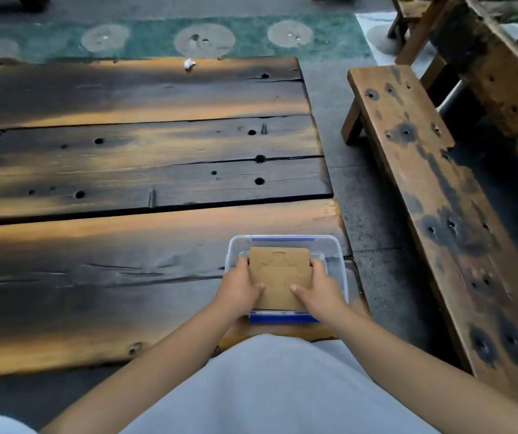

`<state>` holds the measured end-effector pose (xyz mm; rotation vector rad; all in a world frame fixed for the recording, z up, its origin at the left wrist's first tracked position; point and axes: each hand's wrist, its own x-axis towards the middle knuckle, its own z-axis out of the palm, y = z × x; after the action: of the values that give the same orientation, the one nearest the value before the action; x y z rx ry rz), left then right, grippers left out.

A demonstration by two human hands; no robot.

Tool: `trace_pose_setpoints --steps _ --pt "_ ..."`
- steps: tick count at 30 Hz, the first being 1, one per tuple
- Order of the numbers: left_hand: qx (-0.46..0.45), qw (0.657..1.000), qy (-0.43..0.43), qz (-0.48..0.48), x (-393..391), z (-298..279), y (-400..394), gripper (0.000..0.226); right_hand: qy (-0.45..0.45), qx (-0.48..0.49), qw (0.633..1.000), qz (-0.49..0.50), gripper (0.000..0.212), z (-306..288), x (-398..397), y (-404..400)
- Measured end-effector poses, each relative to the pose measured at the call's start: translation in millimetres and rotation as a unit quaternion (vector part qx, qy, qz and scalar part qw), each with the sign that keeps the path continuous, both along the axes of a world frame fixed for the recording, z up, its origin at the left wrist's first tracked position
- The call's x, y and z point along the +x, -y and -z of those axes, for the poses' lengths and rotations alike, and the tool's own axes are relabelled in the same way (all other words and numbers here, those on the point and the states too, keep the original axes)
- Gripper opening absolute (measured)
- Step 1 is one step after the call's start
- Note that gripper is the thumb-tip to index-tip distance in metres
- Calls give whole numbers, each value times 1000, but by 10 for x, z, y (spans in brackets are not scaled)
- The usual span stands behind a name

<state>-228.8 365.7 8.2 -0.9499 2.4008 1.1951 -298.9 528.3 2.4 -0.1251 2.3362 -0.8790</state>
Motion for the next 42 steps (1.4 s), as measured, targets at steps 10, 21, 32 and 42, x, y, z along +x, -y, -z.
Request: trace_pose_setpoints --steps 10,21,32,42 --pt "-8 995 80 57 -90 221 -15 49 -10 100 994 -45 55 200 -118 -21" --pt "355 892 102 -261 -159 327 76 54 274 -89 948 134 76 212 -303 -46" --pt "356 894 109 -249 -167 303 102 63 273 -79 953 104 52 250 -315 -17" --pt "336 901 49 -268 -94 260 14 44 237 -50 968 62 49 211 -346 -31"
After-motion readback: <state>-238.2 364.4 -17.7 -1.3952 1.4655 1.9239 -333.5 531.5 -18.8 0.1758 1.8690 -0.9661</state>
